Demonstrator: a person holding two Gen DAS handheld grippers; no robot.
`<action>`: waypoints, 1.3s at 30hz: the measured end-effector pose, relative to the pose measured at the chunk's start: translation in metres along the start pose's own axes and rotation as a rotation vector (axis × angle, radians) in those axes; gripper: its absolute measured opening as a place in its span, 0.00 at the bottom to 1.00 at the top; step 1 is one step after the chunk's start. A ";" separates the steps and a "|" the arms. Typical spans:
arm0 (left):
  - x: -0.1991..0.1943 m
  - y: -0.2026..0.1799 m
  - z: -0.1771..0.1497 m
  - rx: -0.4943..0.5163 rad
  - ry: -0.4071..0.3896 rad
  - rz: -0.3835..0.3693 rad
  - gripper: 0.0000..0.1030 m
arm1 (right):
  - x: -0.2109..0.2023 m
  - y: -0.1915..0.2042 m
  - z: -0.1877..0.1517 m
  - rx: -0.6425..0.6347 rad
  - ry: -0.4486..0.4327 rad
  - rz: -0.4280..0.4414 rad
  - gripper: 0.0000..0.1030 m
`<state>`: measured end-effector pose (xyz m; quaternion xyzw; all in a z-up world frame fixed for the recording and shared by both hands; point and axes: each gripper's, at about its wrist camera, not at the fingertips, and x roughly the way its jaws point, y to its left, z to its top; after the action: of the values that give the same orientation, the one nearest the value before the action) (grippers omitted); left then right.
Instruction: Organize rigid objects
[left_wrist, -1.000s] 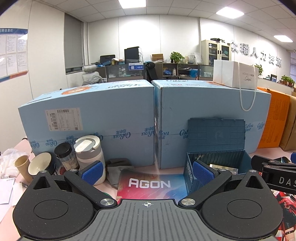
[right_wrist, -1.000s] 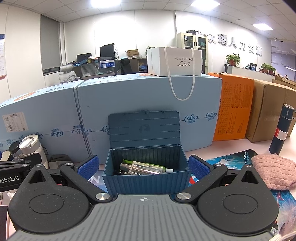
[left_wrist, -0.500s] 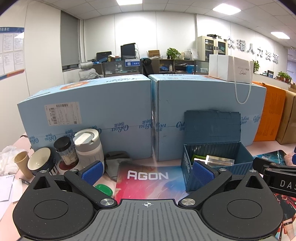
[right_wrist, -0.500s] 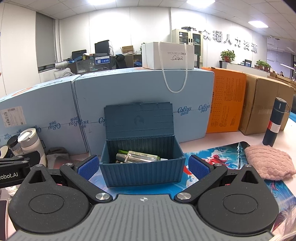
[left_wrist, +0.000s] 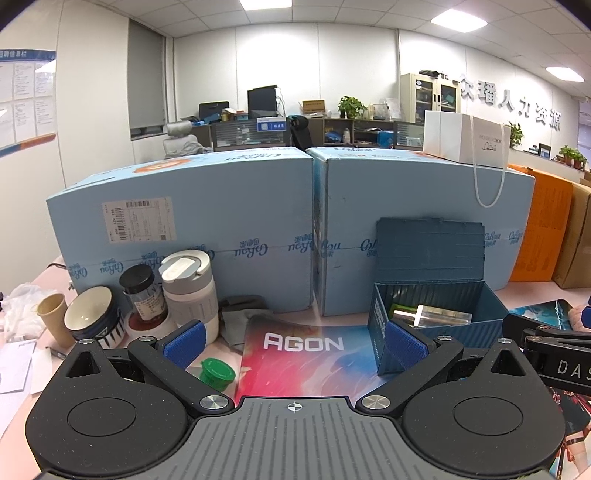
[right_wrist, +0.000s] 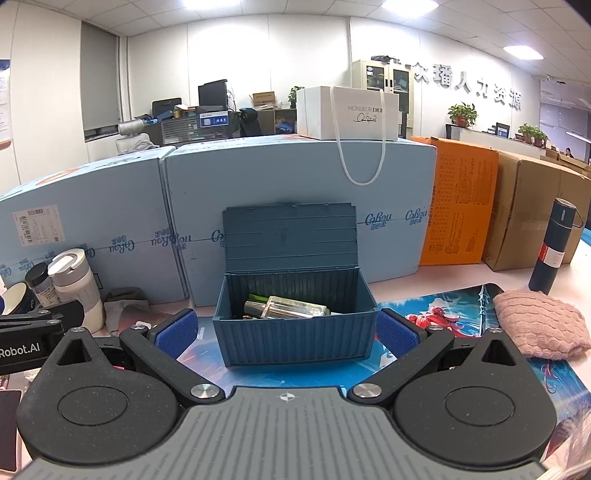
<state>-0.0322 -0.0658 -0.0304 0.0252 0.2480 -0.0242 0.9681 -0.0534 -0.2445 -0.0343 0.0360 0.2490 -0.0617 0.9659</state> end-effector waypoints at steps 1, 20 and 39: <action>-0.001 0.001 0.000 -0.001 -0.001 0.001 1.00 | 0.000 0.001 0.000 -0.001 0.000 0.001 1.00; 0.000 0.003 -0.002 -0.004 0.002 -0.005 1.00 | -0.001 0.003 -0.002 -0.002 -0.004 -0.001 1.00; 0.013 0.005 0.001 -0.004 0.016 -0.005 1.00 | 0.014 0.009 0.003 -0.015 0.007 0.007 1.00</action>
<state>-0.0198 -0.0617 -0.0354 0.0226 0.2560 -0.0259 0.9661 -0.0386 -0.2376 -0.0381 0.0300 0.2526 -0.0562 0.9655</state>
